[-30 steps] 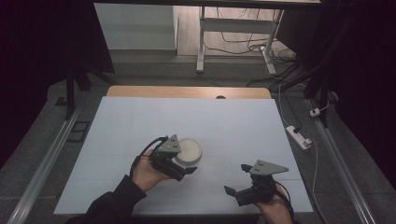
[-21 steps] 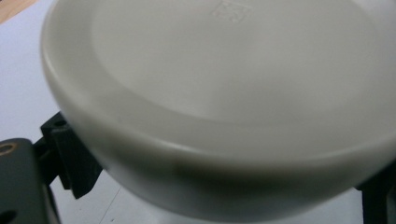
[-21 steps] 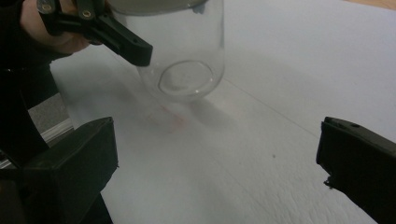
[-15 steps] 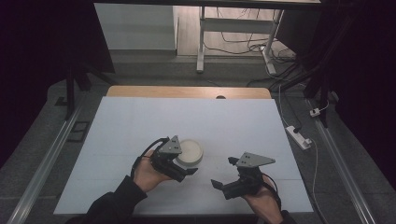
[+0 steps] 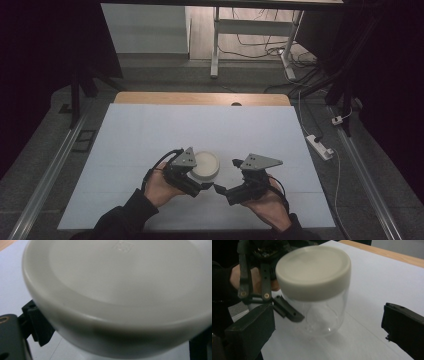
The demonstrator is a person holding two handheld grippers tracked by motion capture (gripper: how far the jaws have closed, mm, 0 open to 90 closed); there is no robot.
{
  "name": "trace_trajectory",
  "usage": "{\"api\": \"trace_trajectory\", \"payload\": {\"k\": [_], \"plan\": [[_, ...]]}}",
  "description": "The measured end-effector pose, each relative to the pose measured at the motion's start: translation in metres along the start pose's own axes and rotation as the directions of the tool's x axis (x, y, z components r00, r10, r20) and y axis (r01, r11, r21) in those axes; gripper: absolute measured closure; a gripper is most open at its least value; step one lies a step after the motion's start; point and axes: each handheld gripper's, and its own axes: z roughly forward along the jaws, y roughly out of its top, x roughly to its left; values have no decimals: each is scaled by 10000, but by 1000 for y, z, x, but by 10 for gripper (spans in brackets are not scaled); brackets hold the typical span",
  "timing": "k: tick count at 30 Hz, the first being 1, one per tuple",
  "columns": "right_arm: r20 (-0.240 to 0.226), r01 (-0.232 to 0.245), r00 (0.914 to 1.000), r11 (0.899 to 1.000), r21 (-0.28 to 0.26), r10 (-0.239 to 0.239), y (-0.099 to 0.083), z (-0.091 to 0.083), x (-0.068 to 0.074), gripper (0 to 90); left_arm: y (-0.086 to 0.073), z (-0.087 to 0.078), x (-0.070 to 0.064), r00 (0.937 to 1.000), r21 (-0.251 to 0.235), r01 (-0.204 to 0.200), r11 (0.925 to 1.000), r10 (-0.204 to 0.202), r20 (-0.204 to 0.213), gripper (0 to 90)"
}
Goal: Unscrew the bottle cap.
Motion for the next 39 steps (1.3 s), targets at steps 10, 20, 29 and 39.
{"api": "trace_trajectory", "payload": {"k": [10,20,29,39], "plan": [[-160,144,9998,9998,-135,-147,13,18,4,0,1,0,-1,9999,13,-62,10000,62,110,76],[-301,370,9988,9992,-154,-374,20,34,8,0,3,1,-4,9995,-73,-67,10000,69,295,76],[-534,694,9960,9963,-514,-721,24,39,11,62,4,-2,-3,9986,-88,-120,9999,124,520,76],[-1363,1227,9822,9908,-573,-1295,28,36,10,70,7,-6,-3,9889,-106,-640,9979,648,1336,76]]}}
